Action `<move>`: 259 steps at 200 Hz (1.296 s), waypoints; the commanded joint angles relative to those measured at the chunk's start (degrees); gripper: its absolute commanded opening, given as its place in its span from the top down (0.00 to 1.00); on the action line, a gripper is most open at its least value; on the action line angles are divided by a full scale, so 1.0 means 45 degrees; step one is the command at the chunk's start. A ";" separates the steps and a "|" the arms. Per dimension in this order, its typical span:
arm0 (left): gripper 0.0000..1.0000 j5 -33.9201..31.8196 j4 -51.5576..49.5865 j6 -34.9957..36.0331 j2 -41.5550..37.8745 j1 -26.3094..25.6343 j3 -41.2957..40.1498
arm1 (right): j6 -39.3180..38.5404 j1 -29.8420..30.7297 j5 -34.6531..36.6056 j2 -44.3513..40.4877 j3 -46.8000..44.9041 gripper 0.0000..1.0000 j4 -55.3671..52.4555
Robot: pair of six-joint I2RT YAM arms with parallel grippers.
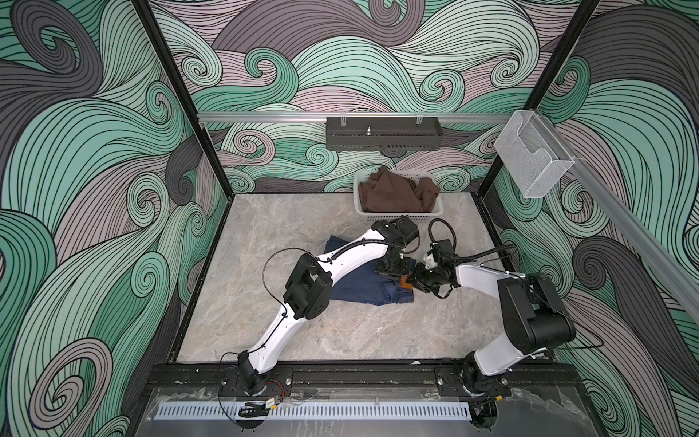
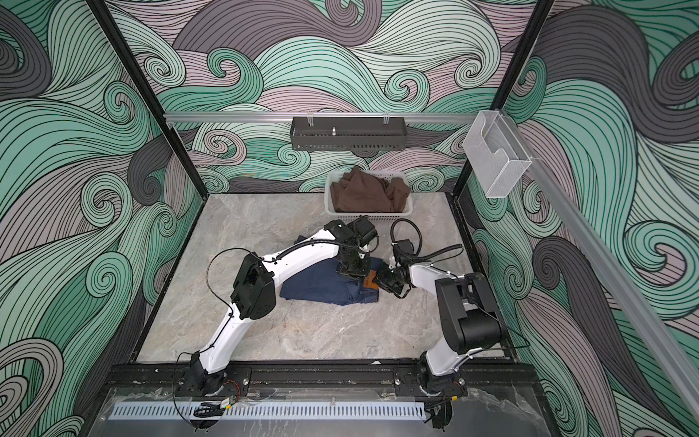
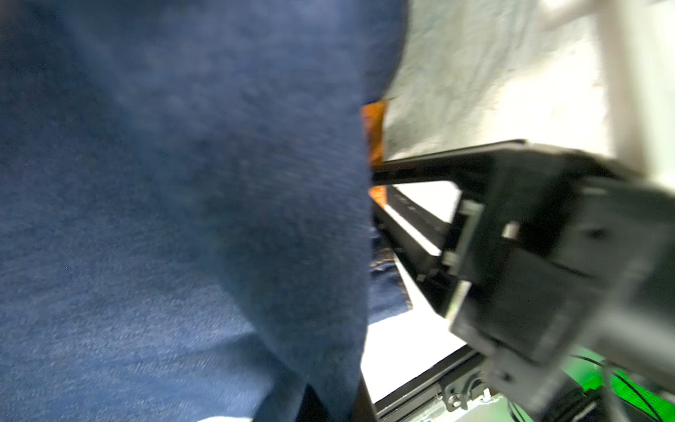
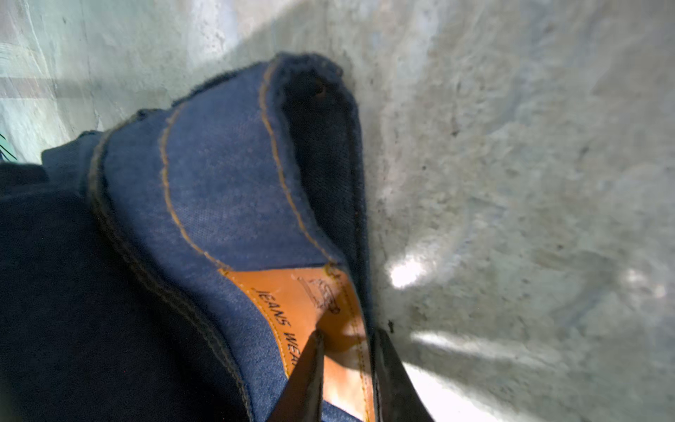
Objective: Fold and stack the trousers
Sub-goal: Fold the trousers at the center of the table.
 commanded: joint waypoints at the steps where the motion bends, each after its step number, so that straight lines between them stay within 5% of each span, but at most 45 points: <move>1: 1.00 0.0141 0.0089 -0.0236 0.0241 -0.0129 0.0624 | 0.0102 0.0210 -0.0151 0.0292 -0.0167 0.76 -0.0135; 50: 1.00 0.0298 0.0191 -0.0336 0.0533 -0.0133 0.0685 | 0.0023 0.0209 -0.0092 0.0214 -0.0196 0.75 -0.0265; 118: 0.65 0.0664 0.0549 -0.0068 -0.0309 -0.0118 0.0854 | -0.0179 0.0178 0.0353 -0.0640 0.0148 0.70 -0.1086; 165: 0.54 0.0355 0.0516 0.0233 -0.1996 0.0055 0.0818 | -0.0682 0.0152 0.2733 -0.3077 0.0847 0.51 -0.3529; 192: 0.49 -0.0050 0.0585 0.0661 -0.3400 0.0410 -0.0142 | -0.1186 0.0186 0.3437 -0.4583 0.1346 0.49 -0.4494; 229: 0.47 -0.0505 0.1455 0.1109 -0.5366 0.1672 -0.3407 | -0.1423 0.1014 0.2096 -0.3953 0.2571 0.64 -0.4579; 259: 0.47 0.0842 0.2473 0.1197 -0.6122 0.3480 -0.6073 | -0.0716 0.1862 0.0507 -0.2697 0.2739 0.80 -0.2960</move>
